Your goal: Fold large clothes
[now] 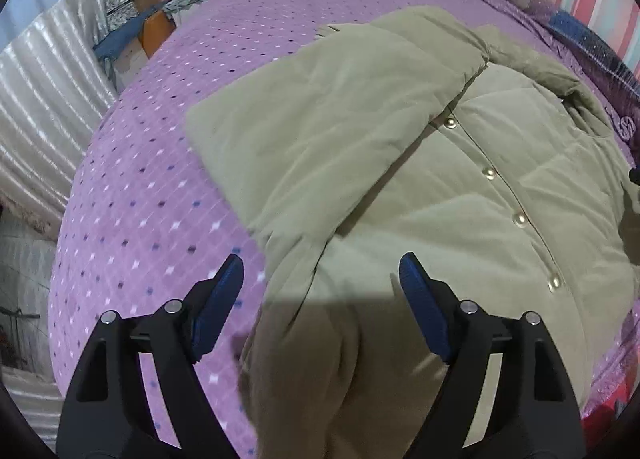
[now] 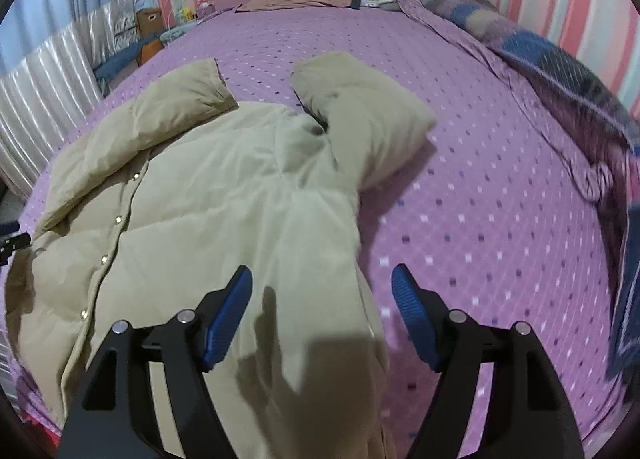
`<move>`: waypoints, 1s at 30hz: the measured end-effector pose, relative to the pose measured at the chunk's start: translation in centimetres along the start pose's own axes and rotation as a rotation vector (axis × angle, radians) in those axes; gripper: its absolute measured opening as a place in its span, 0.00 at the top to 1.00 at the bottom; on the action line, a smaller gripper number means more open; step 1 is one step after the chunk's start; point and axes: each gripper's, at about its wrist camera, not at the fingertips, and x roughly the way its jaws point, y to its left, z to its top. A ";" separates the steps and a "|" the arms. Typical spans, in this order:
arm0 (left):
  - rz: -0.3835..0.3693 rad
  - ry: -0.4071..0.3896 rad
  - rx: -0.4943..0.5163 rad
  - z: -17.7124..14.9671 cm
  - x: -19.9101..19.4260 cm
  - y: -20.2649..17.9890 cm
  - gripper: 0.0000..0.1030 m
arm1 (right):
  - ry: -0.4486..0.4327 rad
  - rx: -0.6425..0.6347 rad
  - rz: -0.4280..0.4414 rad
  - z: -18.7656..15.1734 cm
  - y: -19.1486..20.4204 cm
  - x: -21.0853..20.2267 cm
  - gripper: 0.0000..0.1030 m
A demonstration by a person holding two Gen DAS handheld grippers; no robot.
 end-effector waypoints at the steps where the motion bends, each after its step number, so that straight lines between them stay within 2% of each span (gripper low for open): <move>1: 0.003 0.015 0.005 0.9 1.0 -0.3 0.23 | -0.001 -0.013 -0.009 0.6 0.5 0.3 0.29; 4: 0.011 0.049 0.018 2.8 3.3 -1.2 0.23 | -0.019 -0.032 -0.051 2.0 1.7 1.2 0.11; 7: 0.021 0.057 0.030 5.0 4.9 -2.2 0.24 | -0.029 -0.037 -0.033 3.1 3.0 1.9 0.09; 11: 0.026 0.058 0.069 8.6 6.7 -4.3 0.26 | 0.000 -0.036 -0.037 4.1 3.9 3.7 0.08; 17: 0.036 0.062 0.141 13.2 9.4 -8.3 0.26 | 0.021 -0.005 -0.047 4.9 4.1 5.8 0.07; 26: 0.069 0.078 0.188 17.8 13.5 -12.2 0.24 | 0.038 -0.022 -0.066 5.8 4.0 7.5 0.07; 28: 0.059 0.082 0.178 18.4 14.2 -12.2 0.30 | 0.045 -0.020 -0.067 5.9 4.1 8.1 0.07; 30: 0.020 0.087 0.150 18.6 14.6 -11.6 0.45 | 0.045 -0.018 -0.067 6.1 4.3 8.5 0.06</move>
